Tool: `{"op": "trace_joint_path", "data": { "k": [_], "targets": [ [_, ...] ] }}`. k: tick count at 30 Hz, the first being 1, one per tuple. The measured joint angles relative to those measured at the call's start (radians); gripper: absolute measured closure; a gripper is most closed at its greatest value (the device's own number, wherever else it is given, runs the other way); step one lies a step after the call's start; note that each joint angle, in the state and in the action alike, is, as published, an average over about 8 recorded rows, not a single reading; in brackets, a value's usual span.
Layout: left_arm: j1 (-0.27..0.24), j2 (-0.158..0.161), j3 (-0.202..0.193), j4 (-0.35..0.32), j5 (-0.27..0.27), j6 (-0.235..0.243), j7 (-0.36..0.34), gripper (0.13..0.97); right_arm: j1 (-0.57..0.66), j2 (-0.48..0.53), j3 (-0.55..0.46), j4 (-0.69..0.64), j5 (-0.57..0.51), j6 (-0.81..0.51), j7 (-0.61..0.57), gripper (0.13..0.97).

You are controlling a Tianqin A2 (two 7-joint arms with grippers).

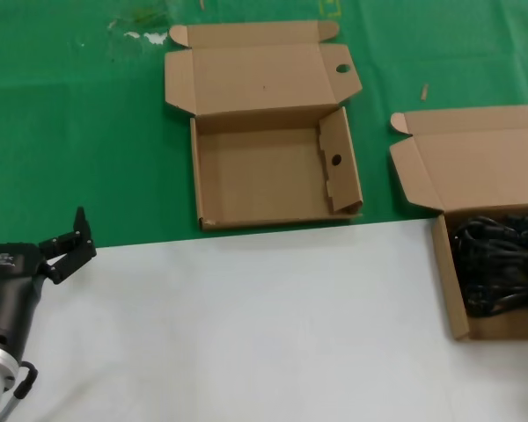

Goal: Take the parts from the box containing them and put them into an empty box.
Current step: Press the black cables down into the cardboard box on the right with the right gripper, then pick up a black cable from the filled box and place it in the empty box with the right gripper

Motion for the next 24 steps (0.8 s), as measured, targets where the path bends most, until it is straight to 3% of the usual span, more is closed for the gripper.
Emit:
{"op": "trace_joint_path", "data": {
  "k": [6, 10, 16, 24],
  "targets": [
    [0.000, 0.000, 0.000, 0.000, 0.000, 0.000, 0.000, 0.132, -0.102, -0.011, 0.143, 0.113, 0.019, 0.017, 0.015, 0.877],
    [0.000, 0.000, 0.000, 0.000, 0.000, 0.000, 0.000, 0.132, -0.079, -0.047, 0.149, 0.180, -0.001, 0.031, 0.035, 0.878],
    [0.000, 0.000, 0.000, 0.000, 0.000, 0.000, 0.000, 0.132, 0.107, -0.177, -0.005, 0.219, -0.139, 0.025, 0.046, 0.878],
    [0.000, 0.000, 0.000, 0.000, 0.000, 0.000, 0.000, 0.132, 0.418, -0.469, -0.275, 0.136, -0.359, -0.045, -0.007, 0.878]
  ]
}}
